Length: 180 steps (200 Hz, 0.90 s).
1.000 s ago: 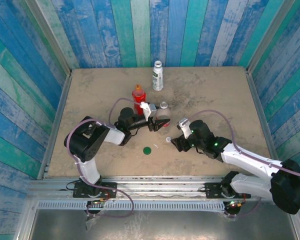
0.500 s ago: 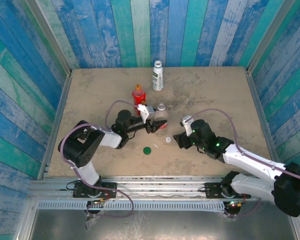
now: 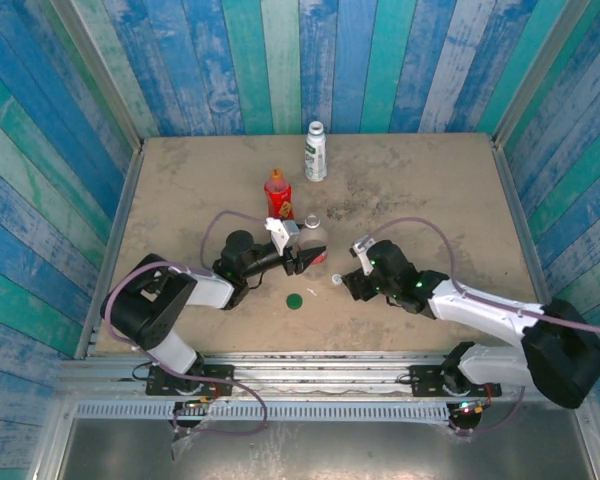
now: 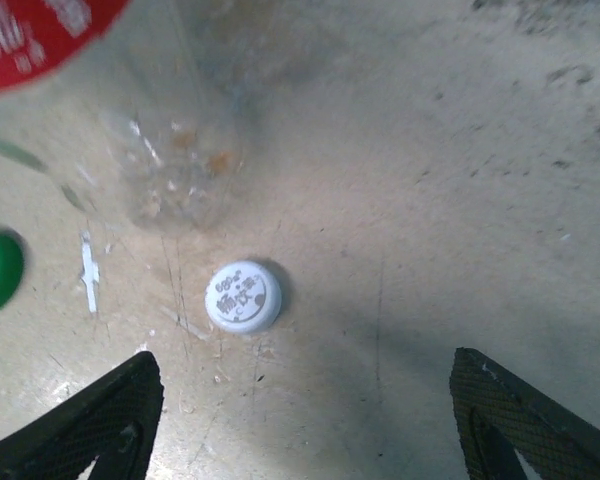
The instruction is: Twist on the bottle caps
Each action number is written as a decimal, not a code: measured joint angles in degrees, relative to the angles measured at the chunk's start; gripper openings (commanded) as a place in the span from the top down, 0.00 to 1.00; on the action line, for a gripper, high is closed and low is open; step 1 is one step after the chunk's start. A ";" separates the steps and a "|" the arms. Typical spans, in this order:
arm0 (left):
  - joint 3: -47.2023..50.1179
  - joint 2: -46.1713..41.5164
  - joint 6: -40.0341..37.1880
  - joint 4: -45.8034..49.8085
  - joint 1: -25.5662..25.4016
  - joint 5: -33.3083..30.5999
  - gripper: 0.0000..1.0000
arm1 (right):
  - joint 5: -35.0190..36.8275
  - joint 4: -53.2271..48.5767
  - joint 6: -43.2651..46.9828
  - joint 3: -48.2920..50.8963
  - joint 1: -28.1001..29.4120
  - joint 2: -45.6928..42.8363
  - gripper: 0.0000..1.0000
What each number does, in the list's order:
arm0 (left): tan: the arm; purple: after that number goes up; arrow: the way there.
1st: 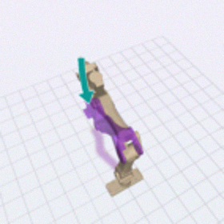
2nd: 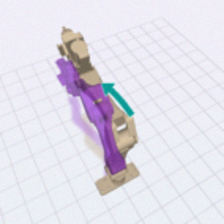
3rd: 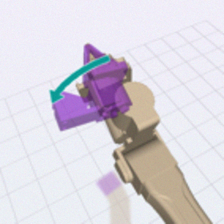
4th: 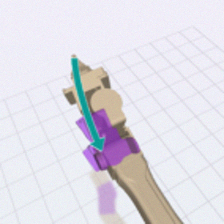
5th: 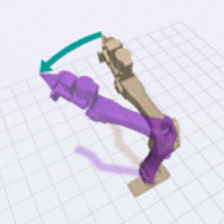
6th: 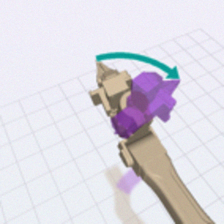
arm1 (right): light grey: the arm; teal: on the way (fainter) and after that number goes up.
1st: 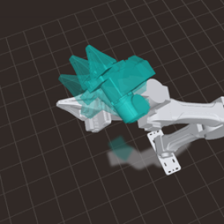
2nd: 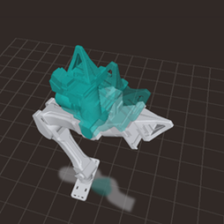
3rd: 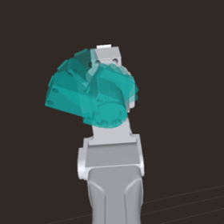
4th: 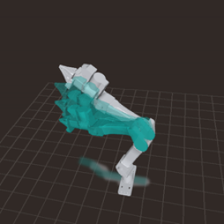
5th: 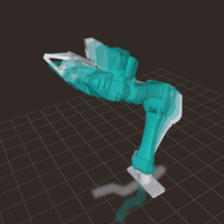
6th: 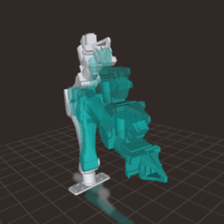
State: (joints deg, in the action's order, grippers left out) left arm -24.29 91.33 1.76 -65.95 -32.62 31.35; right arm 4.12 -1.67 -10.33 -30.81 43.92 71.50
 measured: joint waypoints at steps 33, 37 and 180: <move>-0.02 -0.35 0.35 0.59 -0.02 -0.90 0.31 | 0.00 1.03 0.96 -3.26 2.27 6.84 0.43; -0.02 -0.44 0.33 0.74 -0.02 -0.92 0.31 | -0.04 1.18 0.96 -3.61 2.43 7.41 0.44; -0.13 -2.23 -2.21 4.39 -0.07 -1.97 0.30 | 0.09 4.33 0.70 -7.76 3.91 18.75 0.64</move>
State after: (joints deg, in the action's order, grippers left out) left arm -24.43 89.10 -0.45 -61.56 -32.69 29.39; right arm 4.21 2.66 -9.63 -38.57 47.83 90.26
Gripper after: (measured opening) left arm 0.698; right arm 0.378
